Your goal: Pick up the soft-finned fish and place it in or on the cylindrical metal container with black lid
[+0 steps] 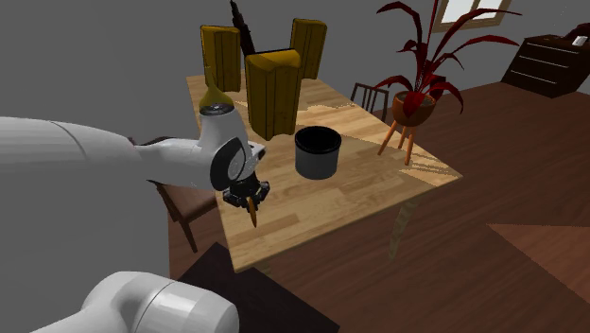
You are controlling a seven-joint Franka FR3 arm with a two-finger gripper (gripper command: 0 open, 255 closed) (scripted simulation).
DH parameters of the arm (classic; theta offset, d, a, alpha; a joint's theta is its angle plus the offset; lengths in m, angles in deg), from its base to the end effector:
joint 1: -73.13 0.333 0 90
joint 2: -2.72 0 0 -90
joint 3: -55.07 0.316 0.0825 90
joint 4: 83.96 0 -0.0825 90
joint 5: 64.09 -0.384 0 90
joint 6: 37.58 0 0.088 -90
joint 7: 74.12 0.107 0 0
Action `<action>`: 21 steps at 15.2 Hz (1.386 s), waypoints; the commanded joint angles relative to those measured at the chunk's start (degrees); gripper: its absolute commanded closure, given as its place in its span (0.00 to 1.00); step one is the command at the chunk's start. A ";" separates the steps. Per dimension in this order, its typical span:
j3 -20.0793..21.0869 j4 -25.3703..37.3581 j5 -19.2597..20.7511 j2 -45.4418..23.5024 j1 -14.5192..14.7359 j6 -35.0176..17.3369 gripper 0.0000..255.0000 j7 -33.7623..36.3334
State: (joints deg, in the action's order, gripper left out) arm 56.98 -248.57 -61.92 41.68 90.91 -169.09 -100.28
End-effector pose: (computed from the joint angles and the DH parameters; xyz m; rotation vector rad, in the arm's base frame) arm 0.3059 0.1070 0.3763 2.8274 1.2248 0.1519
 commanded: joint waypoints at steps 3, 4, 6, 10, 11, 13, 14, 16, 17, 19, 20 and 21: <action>-0.14 2.09 -0.09 2.14 0.06 4.27 1.00 -0.27; -0.16 2.65 -0.12 2.57 0.08 5.25 1.00 -0.32; -0.19 3.79 -0.16 3.34 0.11 7.17 1.00 -0.41; -0.25 6.22 -0.23 4.61 0.15 10.87 1.00 -0.59; -0.27 6.86 -0.24 4.88 0.16 11.76 1.00 -0.63; -0.29 8.16 -0.27 5.34 0.17 13.52 1.00 -0.71; -0.30 8.82 -0.28 5.54 0.17 14.39 1.00 -0.75; -0.32 10.18 -0.30 5.88 0.17 16.09 1.00 -0.83; -0.33 10.87 -0.31 6.02 0.18 16.92 1.00 -0.86; -0.35 12.29 -0.33 6.25 0.18 18.57 1.00 -0.93; -0.36 13.01 -0.34 6.35 0.18 19.38 1.00 -0.97; -0.36 13.74 -0.34 6.42 0.18 20.18 1.00 -1.00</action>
State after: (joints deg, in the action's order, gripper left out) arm 56.55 -235.59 -62.20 47.87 91.03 -149.94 -101.33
